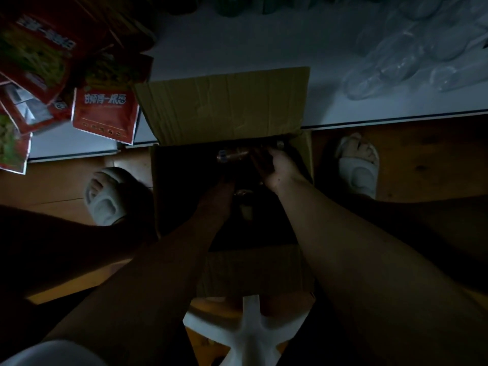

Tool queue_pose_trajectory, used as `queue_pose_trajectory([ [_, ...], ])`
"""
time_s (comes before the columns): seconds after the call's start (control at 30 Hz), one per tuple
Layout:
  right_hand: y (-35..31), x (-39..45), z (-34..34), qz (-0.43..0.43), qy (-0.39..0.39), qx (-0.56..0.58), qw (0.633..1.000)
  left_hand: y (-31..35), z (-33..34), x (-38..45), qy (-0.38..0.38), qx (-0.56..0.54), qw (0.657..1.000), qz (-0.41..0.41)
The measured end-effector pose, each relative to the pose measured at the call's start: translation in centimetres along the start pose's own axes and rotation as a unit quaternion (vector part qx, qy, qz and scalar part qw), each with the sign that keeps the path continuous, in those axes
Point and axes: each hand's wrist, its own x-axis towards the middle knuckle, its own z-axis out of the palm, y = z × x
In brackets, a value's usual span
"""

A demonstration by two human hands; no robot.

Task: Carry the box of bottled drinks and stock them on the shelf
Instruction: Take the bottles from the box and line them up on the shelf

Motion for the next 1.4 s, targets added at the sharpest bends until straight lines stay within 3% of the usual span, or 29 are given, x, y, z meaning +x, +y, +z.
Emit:
queue_pose_trajectory([
  [0.07, -0.2, 0.1, 0.2, 0.010, -0.002, -0.016, 1.000, -0.5, 0.1, 0.0, -0.026, 0.047, 0.998, -0.028],
  [0.17, -0.4, 0.4, 0.3, 0.028, 0.001, -0.073, 0.997, -0.7, 0.2, 0.1, -0.043, 0.140, 0.989, 0.006],
  [0.37, 0.1, 0.9, 0.7, 0.025, -0.002, -0.085, 0.996, -0.8, 0.2, 0.2, -0.044, 0.127, 0.991, 0.010],
  [0.43, 0.0, 0.4, 1.0, 0.016, 0.010, -0.090, 0.996, -0.9, -0.2, 0.0, -0.028, 0.115, 0.991, 0.054],
  [0.53, -0.1, -1.0, 1.3, 0.007, 0.010, -0.111, 0.994, -0.7, -1.1, -0.4, -0.016, 0.180, 0.975, 0.128],
  [0.67, -0.2, -3.7, 0.9, -0.057, -0.008, -0.129, 0.990, 0.1, -3.1, -1.6, -0.085, 0.217, 0.957, 0.170],
  [0.73, -0.1, -5.6, 0.7, -0.098, -0.014, -0.140, 0.985, 0.3, -4.2, -2.8, -0.076, 0.234, 0.948, 0.202],
  [0.9, -0.8, -11.7, 0.7, -0.197, -0.019, -0.245, 0.949, 2.0, -6.4, -6.6, -0.119, 0.234, 0.938, 0.225],
  [1.07, -2.8, -18.4, 1.0, -0.336, -0.041, -0.354, 0.872, 5.0, -8.4, -10.6, -0.152, 0.206, 0.951, 0.174],
  [1.17, -4.6, -22.3, 1.1, -0.401, -0.057, -0.382, 0.831, 6.6, -9.8, -12.8, -0.140, 0.192, 0.951, 0.196],
  [1.4, -7.9, -29.7, 0.9, -0.463, -0.133, -0.324, 0.814, 10.3, -14.6, -18.2, -0.139, 0.062, 0.958, 0.243],
])
